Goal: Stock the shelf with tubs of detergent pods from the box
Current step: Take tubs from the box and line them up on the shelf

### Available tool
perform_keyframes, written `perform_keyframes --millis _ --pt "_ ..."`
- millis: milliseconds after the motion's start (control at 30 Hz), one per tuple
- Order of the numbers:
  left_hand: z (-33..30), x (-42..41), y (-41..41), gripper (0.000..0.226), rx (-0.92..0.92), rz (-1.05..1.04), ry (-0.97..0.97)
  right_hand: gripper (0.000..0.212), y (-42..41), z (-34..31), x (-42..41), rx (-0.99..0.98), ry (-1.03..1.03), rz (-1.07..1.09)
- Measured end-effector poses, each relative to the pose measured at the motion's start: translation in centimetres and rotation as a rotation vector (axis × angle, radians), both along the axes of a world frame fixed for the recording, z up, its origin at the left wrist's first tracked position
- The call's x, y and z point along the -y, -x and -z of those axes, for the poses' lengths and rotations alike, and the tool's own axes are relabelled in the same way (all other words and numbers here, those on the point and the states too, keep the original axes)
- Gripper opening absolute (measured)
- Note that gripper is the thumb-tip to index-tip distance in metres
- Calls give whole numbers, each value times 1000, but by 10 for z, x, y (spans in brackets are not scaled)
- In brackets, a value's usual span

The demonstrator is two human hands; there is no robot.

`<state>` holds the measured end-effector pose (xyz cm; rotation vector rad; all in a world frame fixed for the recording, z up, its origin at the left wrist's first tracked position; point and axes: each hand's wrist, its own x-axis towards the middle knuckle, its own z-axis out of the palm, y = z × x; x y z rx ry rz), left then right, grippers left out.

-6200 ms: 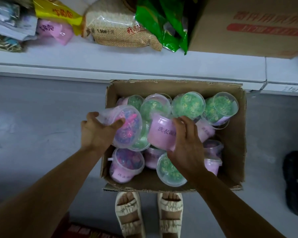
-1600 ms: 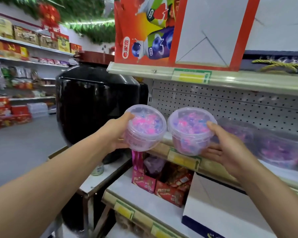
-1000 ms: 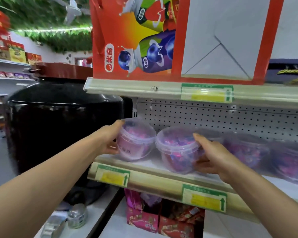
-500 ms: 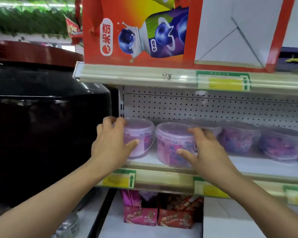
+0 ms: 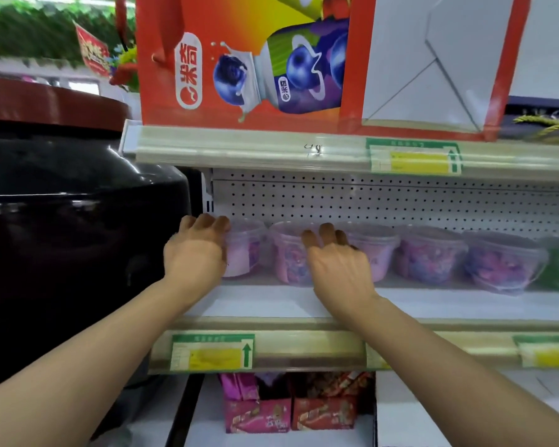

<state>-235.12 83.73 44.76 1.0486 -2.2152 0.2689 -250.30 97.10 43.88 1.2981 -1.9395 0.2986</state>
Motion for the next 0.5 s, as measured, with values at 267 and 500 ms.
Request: perform_keyframes --millis 267,500 --pt "10 -64 13 59 124 172 220 69 8 19 -74 76 -8 -131" --pt "31 -176 57 42 104 509 178 51 44 58 -180 69 -21 -159"
